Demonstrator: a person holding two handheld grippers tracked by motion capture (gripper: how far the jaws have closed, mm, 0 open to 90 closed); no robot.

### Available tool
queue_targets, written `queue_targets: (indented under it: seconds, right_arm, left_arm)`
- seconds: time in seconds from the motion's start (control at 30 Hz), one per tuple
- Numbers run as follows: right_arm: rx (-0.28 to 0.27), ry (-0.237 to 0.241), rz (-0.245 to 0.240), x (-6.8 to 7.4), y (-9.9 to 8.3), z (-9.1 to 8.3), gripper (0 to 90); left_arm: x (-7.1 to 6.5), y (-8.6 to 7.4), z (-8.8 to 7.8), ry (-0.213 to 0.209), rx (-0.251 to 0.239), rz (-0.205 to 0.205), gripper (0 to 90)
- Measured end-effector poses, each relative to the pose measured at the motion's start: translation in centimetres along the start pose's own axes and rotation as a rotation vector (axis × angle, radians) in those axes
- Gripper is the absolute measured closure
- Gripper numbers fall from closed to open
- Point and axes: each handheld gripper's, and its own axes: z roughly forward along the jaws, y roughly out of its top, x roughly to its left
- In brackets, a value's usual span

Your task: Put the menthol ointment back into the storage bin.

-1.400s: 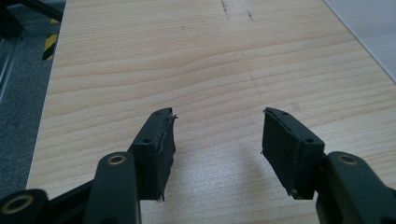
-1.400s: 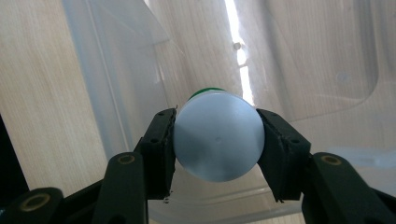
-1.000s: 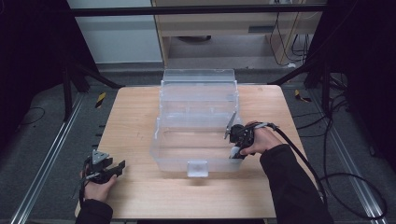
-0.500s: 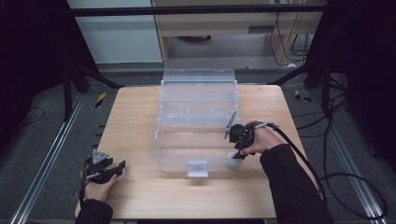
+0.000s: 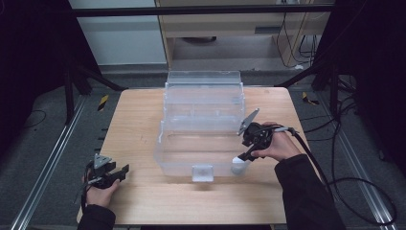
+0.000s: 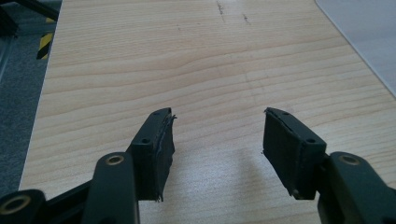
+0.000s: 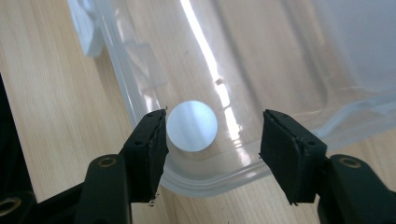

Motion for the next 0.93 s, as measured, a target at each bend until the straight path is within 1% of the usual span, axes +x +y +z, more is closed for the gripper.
queue_targets:
  seconds: [0.07, 0.13, 0.17, 0.3, 0.33, 0.37, 0.4, 0.43, 0.5, 0.53, 0.57, 0.63, 0.67, 0.7, 0.77, 0.8, 0.83, 0.87, 0.9, 0.93]
  right_arm:
    - [-0.048, -0.022, 0.025, 0.1, -0.5, -0.8, 39.8]
    - [-0.112, -0.057, 0.069, 0.3, -1.2, -1.7, 38.9]
    - [-0.145, -0.07, 0.095, 0.3, -1.5, -2.1, 37.1]
    - [-0.287, -0.155, 0.206, 0.2, -3.4, -3.5, 36.0]
    - [-0.315, -0.177, 0.227, 0.3, -3.9, -3.7, 36.2]
    - [-0.33, -0.192, 0.245, 0.3, -4.3, -3.8, 35.9]
    - [-0.356, -0.219, 0.275, 0.3, -5.0, -4.0, 35.7]
    - [-0.37, -0.234, 0.289, 0.3, -5.4, -4.1, 35.5]
    - [-0.419, -0.268, 0.341, 0.3, -6.8, -4.2, 35.3]
    - [-0.433, -0.285, 0.35, 0.3, -7.2, -4.2, 35.4]
    - [-0.451, -0.315, 0.371, 0.4, -8.0, -4.0, 35.1]
    - [-0.483, -0.339, 0.411, 0.4, -9.0, -3.7, 34.7]
    - [-0.5, -0.347, 0.439, 0.4, -9.6, -3.5, 34.5]
    - [-0.504, -0.358, 0.464, 0.3, -10.2, -3.2, 34.8]
    - [-0.506, -0.393, 0.495, 0.3, -11.2, -2.6, 36.2]
    - [-0.505, -0.398, 0.506, 0.3, -11.5, -2.3, 37.4]
    - [-0.512, -0.401, 0.528, 0.3, -12.0, -2.0, 38.6]
    - [-0.515, -0.397, 0.539, 0.2, -12.4, -1.8, 39.2]
    - [-0.519, -0.404, 0.548, 0.1, -12.9, -1.4, 40.7]
    - [-0.513, -0.405, 0.554, 0.0, -13.1, -1.3, 40.5]
  left_arm:
    - [0.0, 0.0, 0.0, -0.005, -0.003, -0.003, 42.1]
    - [0.0, 0.0, -0.1, -0.006, -0.007, -0.005, 42.0]
    - [0.0, 0.0, -0.1, -0.008, -0.009, -0.008, 42.1]
    - [-0.1, 0.0, -0.2, -0.01, -0.011, -0.011, 42.3]
    - [-0.1, 0.1, -0.2, -0.01, -0.012, -0.011, 42.3]
    - [-0.1, 0.1, -0.2, -0.011, -0.015, -0.012, 42.4]
    - [-0.1, 0.1, -0.2, -0.011, -0.016, -0.012, 42.5]
    - [-0.1, 0.1, -0.3, -0.012, -0.017, -0.012, 42.5]
    - [-0.1, 0.1, -0.3, -0.012, -0.018, -0.015, 42.5]
    - [-0.1, 0.1, -0.3, -0.012, -0.019, -0.017, 42.5]
    - [-0.1, 0.1, -0.3, -0.012, -0.02, -0.018, 42.6]
    - [-0.1, 0.1, -0.4, -0.012, -0.024, -0.018, 43.0]
    - [0.0, 0.1, -0.4, -0.013, -0.03, -0.022, 43.3]
    - [0.0, 0.1, -0.5, -0.013, -0.035, -0.026, 44.0]
    - [0.1, 0.2, -0.6, -0.019, -0.039, -0.032, 46.4]
    - [0.1, 0.2, -0.6, -0.018, -0.04, -0.032, 47.6]
    - [0.1, 0.2, -0.6, -0.022, -0.042, -0.032, 48.7]
    - [0.1, 0.2, -0.7, -0.029, -0.043, -0.036, 50.5]
    - [0.1, 0.2, -0.7, -0.032, -0.044, -0.036, 52.1]
    - [0.1, 0.2, -0.7, -0.03, -0.046, -0.038, 52.4]
